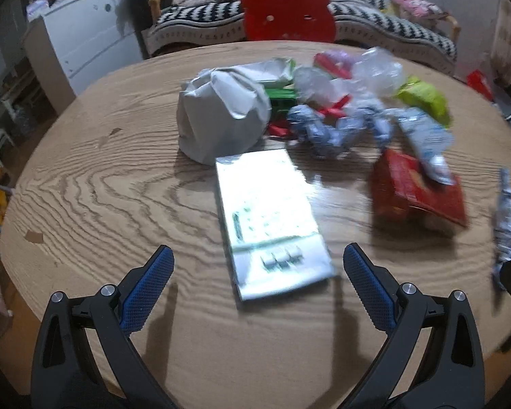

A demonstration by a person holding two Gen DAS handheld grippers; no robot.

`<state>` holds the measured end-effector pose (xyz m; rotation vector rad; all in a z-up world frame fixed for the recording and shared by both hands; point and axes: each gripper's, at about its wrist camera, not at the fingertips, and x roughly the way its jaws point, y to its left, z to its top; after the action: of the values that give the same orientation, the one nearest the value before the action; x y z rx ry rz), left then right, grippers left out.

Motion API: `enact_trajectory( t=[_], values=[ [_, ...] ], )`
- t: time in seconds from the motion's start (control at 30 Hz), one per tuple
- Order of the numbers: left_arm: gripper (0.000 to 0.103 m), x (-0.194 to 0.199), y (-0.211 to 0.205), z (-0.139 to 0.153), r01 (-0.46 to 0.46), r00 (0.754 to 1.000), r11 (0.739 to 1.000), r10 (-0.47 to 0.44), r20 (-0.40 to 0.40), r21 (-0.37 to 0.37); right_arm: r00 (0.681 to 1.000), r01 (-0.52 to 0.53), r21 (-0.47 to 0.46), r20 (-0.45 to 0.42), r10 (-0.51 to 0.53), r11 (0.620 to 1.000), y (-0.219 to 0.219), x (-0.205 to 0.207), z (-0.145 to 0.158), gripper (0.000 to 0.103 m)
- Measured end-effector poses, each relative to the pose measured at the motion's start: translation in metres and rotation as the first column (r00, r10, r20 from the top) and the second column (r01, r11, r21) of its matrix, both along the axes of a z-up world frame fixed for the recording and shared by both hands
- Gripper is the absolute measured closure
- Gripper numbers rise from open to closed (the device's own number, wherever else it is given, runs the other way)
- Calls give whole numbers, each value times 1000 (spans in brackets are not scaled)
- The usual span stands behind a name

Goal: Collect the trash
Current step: 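Grasp the white-green paper box with the left gripper while the right grasps the blue foil wrapper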

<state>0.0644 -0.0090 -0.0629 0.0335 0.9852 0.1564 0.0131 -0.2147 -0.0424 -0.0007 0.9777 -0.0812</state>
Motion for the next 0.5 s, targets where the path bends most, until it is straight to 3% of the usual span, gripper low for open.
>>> enact_trajectory(
  t=[0.07, 0.13, 0.2, 0.23, 0.27, 0.3, 0.5],
  values=[
    [6, 4, 3, -5, -14, 1000, 1000, 14, 12, -11, 1000, 12, -14, -19, -12, 1000, -2, 9, -13, 14],
    [6, 4, 5, -6, -21, 999, 1000, 21, 25, -1, 1000, 9, 49, -7, -9, 999, -8, 12, -16, 18],
    [12, 4, 4, -7, -9, 999, 1000, 9, 33, -4, 1000, -6, 52, 3, 6, 999, -9, 12, -13, 38],
    [16, 1, 4, -7, -1, 999, 1000, 2, 42, -18, 1000, -14, 52, 4, 14, 999, -9, 12, -11, 65],
    [32, 0, 4, -6, 12, 999, 999, -10, 47, -35, 1000, -22, 56, -4, 22, 998, -9, 11, -10, 71],
    [45, -3, 3, -4, 27, 999, 998, -24, 49, -54, 1000, -29, 67, -7, 30, 997, -10, 10, -10, 71],
    [46, -14, -3, 9, 43, 999, 994, -41, 20, -102, 999, -28, 108, 41, 24, 994, -32, -6, 11, 72]
  ],
)
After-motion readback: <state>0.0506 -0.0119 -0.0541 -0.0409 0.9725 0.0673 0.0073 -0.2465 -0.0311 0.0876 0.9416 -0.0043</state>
